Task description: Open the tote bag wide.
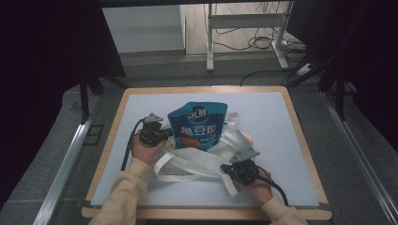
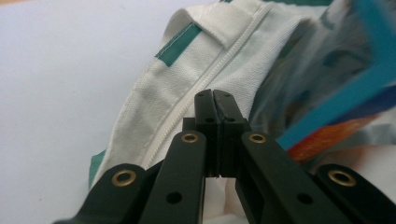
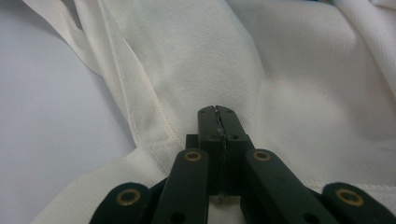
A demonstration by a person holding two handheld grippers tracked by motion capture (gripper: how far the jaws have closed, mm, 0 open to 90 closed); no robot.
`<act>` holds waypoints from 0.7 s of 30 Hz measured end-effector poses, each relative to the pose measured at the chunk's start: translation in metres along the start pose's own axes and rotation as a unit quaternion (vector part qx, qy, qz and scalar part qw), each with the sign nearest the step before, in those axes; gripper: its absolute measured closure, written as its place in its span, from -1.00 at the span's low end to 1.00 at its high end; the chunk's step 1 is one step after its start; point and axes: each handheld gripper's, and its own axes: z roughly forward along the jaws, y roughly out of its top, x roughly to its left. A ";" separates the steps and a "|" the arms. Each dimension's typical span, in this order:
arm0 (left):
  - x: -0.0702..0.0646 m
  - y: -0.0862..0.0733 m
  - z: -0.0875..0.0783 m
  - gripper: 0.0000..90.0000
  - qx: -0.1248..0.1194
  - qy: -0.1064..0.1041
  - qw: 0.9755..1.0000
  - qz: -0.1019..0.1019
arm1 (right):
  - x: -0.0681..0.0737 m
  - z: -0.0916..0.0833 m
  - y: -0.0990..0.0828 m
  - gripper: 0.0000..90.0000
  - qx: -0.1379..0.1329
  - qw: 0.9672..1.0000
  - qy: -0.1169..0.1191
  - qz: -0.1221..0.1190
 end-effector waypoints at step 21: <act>-0.028 -0.020 -0.051 0.99 -0.010 -0.031 0.999 0.028 | -0.037 -0.050 0.040 0.97 -0.100 0.994 -0.031 0.042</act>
